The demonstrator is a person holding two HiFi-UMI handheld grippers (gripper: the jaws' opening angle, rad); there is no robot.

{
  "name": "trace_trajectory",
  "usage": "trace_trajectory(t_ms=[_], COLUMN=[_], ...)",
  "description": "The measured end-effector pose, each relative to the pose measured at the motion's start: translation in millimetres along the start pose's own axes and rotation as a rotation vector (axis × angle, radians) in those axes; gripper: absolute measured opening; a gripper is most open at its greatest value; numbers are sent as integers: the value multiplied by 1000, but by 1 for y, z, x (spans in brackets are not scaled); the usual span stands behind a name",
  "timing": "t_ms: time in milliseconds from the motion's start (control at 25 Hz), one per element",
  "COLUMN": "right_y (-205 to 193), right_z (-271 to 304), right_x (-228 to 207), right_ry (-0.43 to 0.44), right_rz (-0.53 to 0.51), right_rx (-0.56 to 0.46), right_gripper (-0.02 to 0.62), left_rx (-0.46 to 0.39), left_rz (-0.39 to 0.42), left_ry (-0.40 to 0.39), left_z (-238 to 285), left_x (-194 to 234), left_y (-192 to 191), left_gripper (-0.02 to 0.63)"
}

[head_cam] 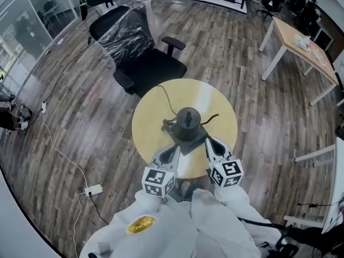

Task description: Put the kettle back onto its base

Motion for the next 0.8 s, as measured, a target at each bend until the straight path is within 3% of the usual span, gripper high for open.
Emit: trace_trajectory(t_ms=[240, 440, 800], right_y=[-33, -38, -31], right_z=[-17, -19, -42], right_x=[17, 25, 27], right_ry=[-40, -24, -42], right_rz=[29, 47, 71], right_rx=[88, 82, 57], right_gripper=[11, 12, 12], left_rx=[37, 42, 12], left_rz=[0, 25, -16], left_ry=[37, 8, -5], left_z=[-9, -14, -33], left_x=[-19, -22, -33], left_y=[-14, -13, -15], left_gripper=[0, 0, 0])
Point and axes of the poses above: the fingertips, and each gripper's own axes: z forward along the fingers, x to its left, y out of its top, the point moved 10 cm from there along -z, backward along the fingers, and after that the axes turned 3 degrees about -y, right-handed, at the moved point
